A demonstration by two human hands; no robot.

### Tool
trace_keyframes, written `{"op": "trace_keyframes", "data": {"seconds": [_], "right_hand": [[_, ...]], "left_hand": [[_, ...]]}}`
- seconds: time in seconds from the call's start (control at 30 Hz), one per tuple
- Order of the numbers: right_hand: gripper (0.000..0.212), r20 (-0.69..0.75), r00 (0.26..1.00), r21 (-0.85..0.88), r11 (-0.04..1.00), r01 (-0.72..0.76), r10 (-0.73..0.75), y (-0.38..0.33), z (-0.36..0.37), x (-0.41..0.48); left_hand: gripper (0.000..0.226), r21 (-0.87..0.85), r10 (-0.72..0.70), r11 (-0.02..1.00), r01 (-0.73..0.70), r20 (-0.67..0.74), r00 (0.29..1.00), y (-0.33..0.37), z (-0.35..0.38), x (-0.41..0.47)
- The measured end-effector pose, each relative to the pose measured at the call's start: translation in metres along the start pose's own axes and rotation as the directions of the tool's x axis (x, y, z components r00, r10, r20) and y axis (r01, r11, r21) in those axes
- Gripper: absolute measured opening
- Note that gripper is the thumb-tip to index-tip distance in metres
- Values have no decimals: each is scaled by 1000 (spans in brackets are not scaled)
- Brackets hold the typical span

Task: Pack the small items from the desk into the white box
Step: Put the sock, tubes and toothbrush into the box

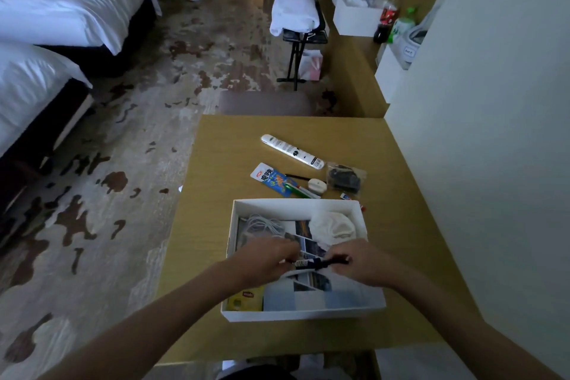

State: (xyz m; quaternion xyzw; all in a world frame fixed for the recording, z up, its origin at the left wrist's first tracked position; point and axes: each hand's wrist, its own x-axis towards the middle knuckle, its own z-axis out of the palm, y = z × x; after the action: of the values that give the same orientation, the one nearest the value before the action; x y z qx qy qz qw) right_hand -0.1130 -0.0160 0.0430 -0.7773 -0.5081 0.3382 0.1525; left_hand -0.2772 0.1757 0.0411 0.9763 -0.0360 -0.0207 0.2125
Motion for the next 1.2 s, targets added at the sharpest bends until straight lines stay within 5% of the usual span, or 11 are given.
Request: {"op": "trace_keyframes", "data": {"seconds": [0.37, 0.5, 0.63, 0.77, 0.93, 1.2], "right_hand": [[15, 241, 969, -328, 944, 31, 52, 11, 22, 19], [23, -47, 997, -139, 989, 53, -60, 15, -3, 12], [19, -387, 899, 32, 971, 237, -206, 23, -40, 14], [21, -541, 839, 235, 946, 222, -62, 45, -63, 30], [32, -566, 809, 356, 932, 70, 155, 84, -71, 61], [12, -474, 831, 329, 934, -138, 290, 140, -45, 100]], "left_hand": [[26, 244, -123, 968, 54, 280, 952, 10, 33, 18], [29, 124, -123, 987, 102, 180, 976, 3, 22, 19], [29, -49, -249, 968, 246, -66, 966, 1, -1, 33], [24, -126, -379, 924, 360, -193, 905, -4, -17, 59], [23, -168, -470, 881, 442, -199, 860, -10, -26, 91], [18, -225, -556, 823, 522, -127, 822, -36, -16, 134]]}}
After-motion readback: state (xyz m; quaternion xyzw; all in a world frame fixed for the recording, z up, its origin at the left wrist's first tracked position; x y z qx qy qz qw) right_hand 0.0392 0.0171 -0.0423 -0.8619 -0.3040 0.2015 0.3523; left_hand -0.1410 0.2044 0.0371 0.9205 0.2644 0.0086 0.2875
